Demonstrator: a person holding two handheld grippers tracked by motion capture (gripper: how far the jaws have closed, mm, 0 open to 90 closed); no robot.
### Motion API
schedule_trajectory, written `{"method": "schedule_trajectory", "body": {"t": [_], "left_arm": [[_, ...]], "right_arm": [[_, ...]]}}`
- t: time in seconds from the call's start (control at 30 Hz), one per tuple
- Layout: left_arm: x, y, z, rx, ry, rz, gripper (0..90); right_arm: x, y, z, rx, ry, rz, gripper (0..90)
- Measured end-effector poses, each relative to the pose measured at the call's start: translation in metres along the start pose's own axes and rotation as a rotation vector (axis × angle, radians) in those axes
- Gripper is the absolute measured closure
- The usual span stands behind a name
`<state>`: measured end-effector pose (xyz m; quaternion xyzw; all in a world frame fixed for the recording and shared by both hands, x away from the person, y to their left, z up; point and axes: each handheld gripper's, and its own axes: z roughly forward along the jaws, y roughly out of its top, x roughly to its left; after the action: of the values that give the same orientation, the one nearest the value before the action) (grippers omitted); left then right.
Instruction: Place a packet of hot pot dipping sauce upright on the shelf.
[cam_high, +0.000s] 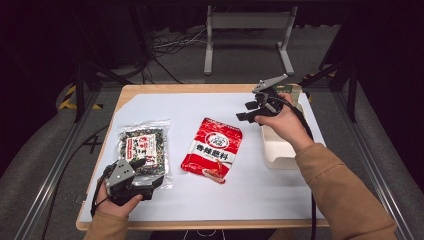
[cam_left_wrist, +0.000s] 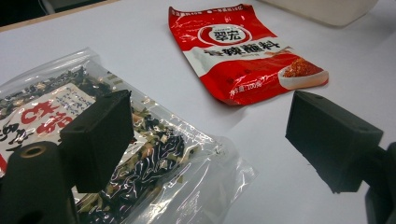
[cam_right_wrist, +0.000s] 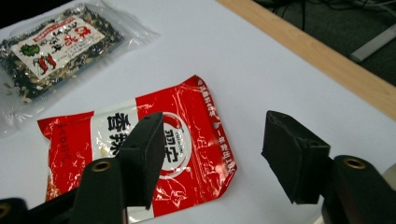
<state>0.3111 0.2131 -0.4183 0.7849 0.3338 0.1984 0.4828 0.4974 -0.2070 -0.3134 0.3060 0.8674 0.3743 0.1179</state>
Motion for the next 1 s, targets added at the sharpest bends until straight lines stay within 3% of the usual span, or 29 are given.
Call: {"method": "schedule_trajectory", "body": {"t": [0.33, 0.43, 0.73, 1.0], "left_arm": [[0.0, 0.001, 0.001, 0.001, -0.004, 0.0, 15.5], [0.0, 0.001, 0.002, 0.003, -0.006, -0.001, 15.5], [0.001, 0.001, 0.002, 0.001, -0.01, 0.002, 15.5], [0.001, 0.001, 0.002, 0.0, -0.013, 0.002, 15.5]], "right_arm": [[-0.007, -0.007, 0.03, 0.064, 0.019, 0.038, 50.4], [-0.009, -0.011, 0.037, 0.078, 0.029, 0.056, 50.2], [-0.013, -0.02, 0.064, 0.178, 0.004, 0.078, 46.8], [-0.015, -0.026, 0.081, 0.232, -0.007, 0.11, 43.3]]}}
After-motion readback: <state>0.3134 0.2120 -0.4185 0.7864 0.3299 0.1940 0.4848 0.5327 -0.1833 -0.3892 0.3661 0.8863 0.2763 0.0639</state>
